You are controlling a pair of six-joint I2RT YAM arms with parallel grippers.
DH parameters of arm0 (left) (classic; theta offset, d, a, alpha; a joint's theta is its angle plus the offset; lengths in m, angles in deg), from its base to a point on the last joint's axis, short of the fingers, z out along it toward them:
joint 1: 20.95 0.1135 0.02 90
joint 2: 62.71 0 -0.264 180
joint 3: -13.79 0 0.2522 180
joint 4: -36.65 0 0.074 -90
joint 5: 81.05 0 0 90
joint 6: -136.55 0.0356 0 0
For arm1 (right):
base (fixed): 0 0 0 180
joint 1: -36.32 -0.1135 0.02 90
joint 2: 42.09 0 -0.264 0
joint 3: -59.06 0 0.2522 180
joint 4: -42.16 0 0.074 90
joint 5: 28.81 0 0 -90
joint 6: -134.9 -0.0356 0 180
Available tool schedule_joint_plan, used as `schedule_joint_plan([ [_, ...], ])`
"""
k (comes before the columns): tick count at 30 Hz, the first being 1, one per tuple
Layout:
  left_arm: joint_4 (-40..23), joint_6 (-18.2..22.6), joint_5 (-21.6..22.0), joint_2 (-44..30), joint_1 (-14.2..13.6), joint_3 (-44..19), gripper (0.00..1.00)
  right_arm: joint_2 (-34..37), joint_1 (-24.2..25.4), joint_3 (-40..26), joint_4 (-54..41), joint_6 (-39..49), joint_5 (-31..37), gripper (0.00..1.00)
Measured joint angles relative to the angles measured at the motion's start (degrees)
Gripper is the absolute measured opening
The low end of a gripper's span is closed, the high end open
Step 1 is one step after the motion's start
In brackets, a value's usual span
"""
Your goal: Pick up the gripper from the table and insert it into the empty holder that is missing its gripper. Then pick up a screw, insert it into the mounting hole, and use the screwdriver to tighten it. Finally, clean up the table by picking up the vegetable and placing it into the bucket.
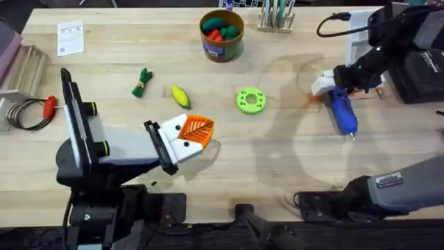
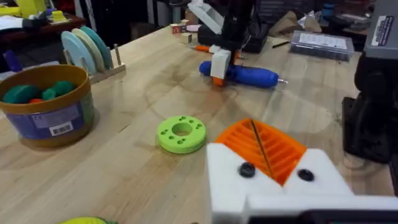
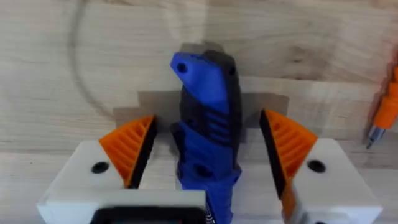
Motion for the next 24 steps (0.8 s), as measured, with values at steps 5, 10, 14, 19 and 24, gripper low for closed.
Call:
schedule_joint_plan([
  [5, 0.0, 0.0, 0.0, 0.0, 0.0, 0.0, 0.004, -0.2, 0.1, 0.4, 0.7, 0.0, -0.2, 0.992],
  [10, 0.0, 0.0, 0.0, 0.0, 0.0, 0.0, 0.004, -0.2, 0.1, 0.5, 0.6, -0.1, -0.2, 0.909],
  [14, 0.0, 0.0, 0.0, 0.0, 0.0, 0.0, 0.004, -0.2, 0.1, 0.5, 0.6, 0.0, 0.1, 0.480],
  [19, 0.0, 0.0, 0.0, 0.0, 0.0, 0.0, 0.004, -0.2, 0.2, 0.9, 0.7, -0.2, 0.7, 0.018],
  [24, 0.0, 0.0, 0.0, 0.0, 0.0, 0.0, 0.004, -0.2, 0.2, 0.9, 0.7, 0.0, 0.8, 0.023],
])
